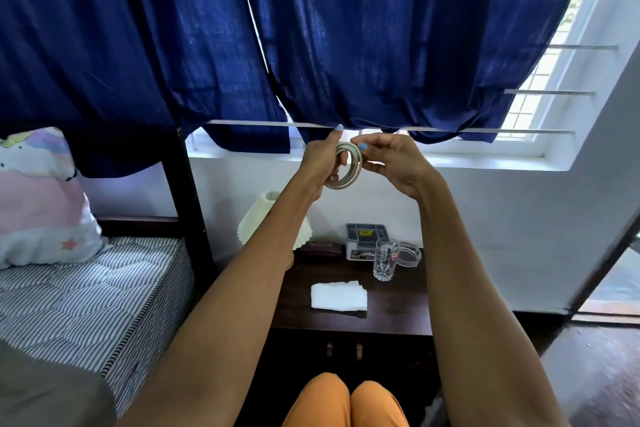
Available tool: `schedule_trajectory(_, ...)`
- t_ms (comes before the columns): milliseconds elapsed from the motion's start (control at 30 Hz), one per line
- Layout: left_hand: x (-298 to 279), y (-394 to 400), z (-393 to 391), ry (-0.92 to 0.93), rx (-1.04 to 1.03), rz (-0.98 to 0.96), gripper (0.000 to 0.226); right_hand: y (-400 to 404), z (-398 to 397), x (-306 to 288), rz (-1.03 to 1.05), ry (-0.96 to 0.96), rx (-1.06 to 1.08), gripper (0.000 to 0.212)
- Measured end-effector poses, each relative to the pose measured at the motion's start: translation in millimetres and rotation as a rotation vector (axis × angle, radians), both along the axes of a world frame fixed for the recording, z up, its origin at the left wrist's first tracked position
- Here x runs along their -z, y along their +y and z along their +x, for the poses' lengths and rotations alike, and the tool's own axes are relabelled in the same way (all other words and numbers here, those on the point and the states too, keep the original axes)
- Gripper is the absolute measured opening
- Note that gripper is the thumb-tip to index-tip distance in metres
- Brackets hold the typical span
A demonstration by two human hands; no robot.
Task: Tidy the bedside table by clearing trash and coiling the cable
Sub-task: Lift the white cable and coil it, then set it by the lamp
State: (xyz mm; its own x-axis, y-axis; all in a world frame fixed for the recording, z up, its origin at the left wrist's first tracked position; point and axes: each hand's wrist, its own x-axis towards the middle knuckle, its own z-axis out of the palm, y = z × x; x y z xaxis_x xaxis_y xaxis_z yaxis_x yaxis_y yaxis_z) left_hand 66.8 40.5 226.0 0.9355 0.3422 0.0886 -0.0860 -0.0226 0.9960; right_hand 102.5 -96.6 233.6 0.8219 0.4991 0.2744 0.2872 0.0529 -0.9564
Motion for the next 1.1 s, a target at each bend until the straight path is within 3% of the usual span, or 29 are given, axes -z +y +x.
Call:
schedule_trajectory(467,16.7,1.0,4.7,-0.06,-0.121,-0.12,0.038,6.9,5.5,20.9,0.05,0.011,0.091,0.02)
schedule_trajectory(733,24.7,2.1,6.7,-0.074,-0.16,-0.087,0.031,12.5,5.0,28.1,0.018,-0.07,0.178,0.024)
schedule_trajectory(833,26.4,3.7,7.9,-0.092,-0.144,-0.07,0.022,13.7,3.8,29.3,0.01,-0.047,0.169,0.025)
schedule_trajectory(967,27.6,4.3,8.4,-0.107,-0.136,-0.073,0.027,16.2,1.2,30.8,-0.006,0.011,0.183,0.016)
schedule_trajectory(1100,28.5,4.9,9.6,-0.114,-0.147,-0.062,0.023,18.9,0.8,30.5,-0.084,-0.079,0.271,0.021)
